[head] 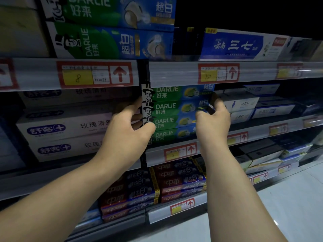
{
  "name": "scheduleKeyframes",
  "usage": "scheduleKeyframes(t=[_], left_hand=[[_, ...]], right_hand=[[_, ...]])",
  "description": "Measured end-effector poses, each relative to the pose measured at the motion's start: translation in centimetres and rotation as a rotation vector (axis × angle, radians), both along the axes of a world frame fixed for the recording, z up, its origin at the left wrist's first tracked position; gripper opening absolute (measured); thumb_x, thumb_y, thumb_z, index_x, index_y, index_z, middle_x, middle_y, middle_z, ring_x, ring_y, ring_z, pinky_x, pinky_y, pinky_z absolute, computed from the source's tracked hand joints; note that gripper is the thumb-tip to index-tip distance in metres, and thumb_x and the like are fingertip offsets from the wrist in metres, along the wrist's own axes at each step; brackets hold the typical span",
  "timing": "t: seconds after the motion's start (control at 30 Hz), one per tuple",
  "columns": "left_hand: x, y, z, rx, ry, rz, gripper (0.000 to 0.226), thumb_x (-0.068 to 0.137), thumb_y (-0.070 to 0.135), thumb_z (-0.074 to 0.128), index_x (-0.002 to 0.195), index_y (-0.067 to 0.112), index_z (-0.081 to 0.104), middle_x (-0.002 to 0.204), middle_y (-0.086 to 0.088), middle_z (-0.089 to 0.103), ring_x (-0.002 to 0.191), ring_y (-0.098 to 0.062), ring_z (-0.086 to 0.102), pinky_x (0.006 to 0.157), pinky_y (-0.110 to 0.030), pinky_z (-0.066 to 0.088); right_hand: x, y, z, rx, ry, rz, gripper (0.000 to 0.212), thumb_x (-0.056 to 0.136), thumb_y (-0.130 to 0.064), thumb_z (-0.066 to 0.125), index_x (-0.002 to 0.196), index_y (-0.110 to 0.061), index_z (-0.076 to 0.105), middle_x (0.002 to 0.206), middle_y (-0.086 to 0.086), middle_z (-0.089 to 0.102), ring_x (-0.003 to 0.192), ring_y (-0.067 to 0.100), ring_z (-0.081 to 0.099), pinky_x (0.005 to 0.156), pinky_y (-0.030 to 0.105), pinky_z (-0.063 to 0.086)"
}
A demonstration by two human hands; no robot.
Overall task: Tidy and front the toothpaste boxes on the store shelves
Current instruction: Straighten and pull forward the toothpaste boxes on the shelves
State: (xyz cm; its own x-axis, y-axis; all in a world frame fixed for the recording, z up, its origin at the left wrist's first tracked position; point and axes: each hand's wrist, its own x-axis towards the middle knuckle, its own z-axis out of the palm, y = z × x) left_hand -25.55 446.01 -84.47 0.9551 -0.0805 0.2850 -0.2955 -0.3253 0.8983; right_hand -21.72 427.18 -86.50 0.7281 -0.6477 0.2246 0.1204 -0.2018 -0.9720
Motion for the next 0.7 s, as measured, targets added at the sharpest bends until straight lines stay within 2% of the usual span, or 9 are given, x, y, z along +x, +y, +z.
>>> scheduleKeyframes(t=[0.13, 0.2, 0.3, 0.37, 0.4, 0.47, 0.53, 0.6, 0.7], left_hand=[[0.3, -0.1, 0.1, -0.005, 0.026, 0.026, 0.057, 0.093, 0.022, 0.065, 0.144, 0.041, 0.047, 0.111, 0.036, 0.047, 0.082, 0.042, 0.037, 0.076, -0.002, 0.028], [0.3, -0.1, 0.0, 0.017, 0.043, 0.032, 0.059, 0.093, 0.024, 0.065, 0.146, 0.040, 0.046, 0.111, 0.036, 0.048, 0.088, 0.037, 0.041, 0.078, -0.004, 0.029], [0.3, -0.1, -0.2, 0.029, 0.045, 0.058, 0.060, 0.093, 0.027, 0.064, 0.149, 0.037, 0.044, 0.122, 0.018, 0.060, 0.111, 0.005, 0.055, 0.086, -0.021, 0.044], [0.0, -0.3, -0.3, 0.021, 0.076, 0.067, 0.061, 0.094, 0.027, 0.062, 0.151, 0.036, 0.042, 0.124, -0.005, 0.065, 0.119, -0.029, 0.058, 0.093, -0.048, 0.052], [-0.1, -0.3, -0.3, 0.025, 0.092, 0.064, 0.062, 0.094, 0.027, 0.061, 0.152, 0.036, 0.041, 0.118, -0.008, 0.066, 0.118, -0.037, 0.057, 0.095, -0.055, 0.051], [0.0, -0.3, -0.4, 0.017, 0.094, 0.059, 0.060, 0.095, 0.026, 0.061, 0.151, 0.035, 0.043, 0.095, 0.000, 0.064, 0.099, -0.035, 0.061, 0.085, -0.051, 0.052], [0.2, -0.3, -0.6, 0.004, 0.077, 0.071, 0.055, 0.094, 0.026, 0.062, 0.147, 0.031, 0.048, 0.097, 0.012, 0.061, 0.085, -0.014, 0.058, 0.078, -0.032, 0.046], [0.2, -0.3, -0.7, -0.002, 0.077, 0.093, 0.048, 0.094, 0.024, 0.063, 0.141, 0.027, 0.055, 0.109, 0.015, 0.064, 0.098, -0.006, 0.059, 0.086, -0.027, 0.044], [0.2, -0.4, -0.9, 0.003, 0.080, 0.100, 0.041, 0.095, 0.024, 0.063, 0.135, 0.023, 0.060, 0.115, 0.010, 0.066, 0.106, -0.010, 0.060, 0.092, -0.030, 0.046]], right_hand=[[0.2, -0.3, -0.3, -0.028, 0.012, 0.013, 0.071, 0.077, -0.012, 0.051, 0.147, -0.025, 0.047, 0.137, 0.004, 0.052, 0.090, 0.027, 0.053, 0.072, 0.041, 0.047], [0.3, -0.5, -0.4, -0.035, 0.019, 0.015, 0.069, 0.080, -0.009, 0.053, 0.147, -0.023, 0.046, 0.138, 0.004, 0.050, 0.090, 0.027, 0.054, 0.072, 0.041, 0.047], [0.4, -0.6, -0.7, -0.027, 0.007, -0.016, 0.070, 0.078, -0.009, 0.052, 0.146, -0.023, 0.048, 0.137, 0.001, 0.053, 0.091, 0.029, 0.056, 0.075, 0.044, 0.049], [0.4, -0.6, -1.0, 0.015, 0.011, -0.055, 0.070, 0.077, -0.006, 0.051, 0.145, -0.023, 0.050, 0.135, 0.000, 0.057, 0.096, 0.030, 0.059, 0.076, 0.044, 0.051], [0.4, -0.6, -1.1, 0.037, 0.012, -0.058, 0.068, 0.077, -0.004, 0.050, 0.143, -0.023, 0.052, 0.133, 0.001, 0.059, 0.093, 0.028, 0.057, 0.073, 0.041, 0.049], [0.4, -0.5, -1.4, 0.053, 0.019, -0.050, 0.065, 0.075, -0.006, 0.048, 0.137, -0.023, 0.058, 0.128, 0.007, 0.062, 0.088, 0.023, 0.049, 0.071, 0.035, 0.043], [0.4, -0.3, -1.3, 0.062, 0.031, -0.051, 0.063, 0.073, -0.010, 0.046, 0.133, -0.022, 0.060, 0.126, 0.013, 0.063, 0.088, 0.023, 0.049, 0.072, 0.036, 0.042], [0.4, -0.1, -1.2, 0.069, 0.038, -0.056, 0.064, 0.071, -0.013, 0.046, 0.133, -0.022, 0.060, 0.125, 0.015, 0.063, 0.089, 0.024, 0.052, 0.072, 0.037, 0.044], [0.4, 0.0, -1.1, 0.073, 0.041, -0.046, 0.070, 0.067, -0.018, 0.045, 0.135, -0.026, 0.058, 0.125, 0.012, 0.063, 0.089, 0.025, 0.053, 0.074, 0.040, 0.048]])
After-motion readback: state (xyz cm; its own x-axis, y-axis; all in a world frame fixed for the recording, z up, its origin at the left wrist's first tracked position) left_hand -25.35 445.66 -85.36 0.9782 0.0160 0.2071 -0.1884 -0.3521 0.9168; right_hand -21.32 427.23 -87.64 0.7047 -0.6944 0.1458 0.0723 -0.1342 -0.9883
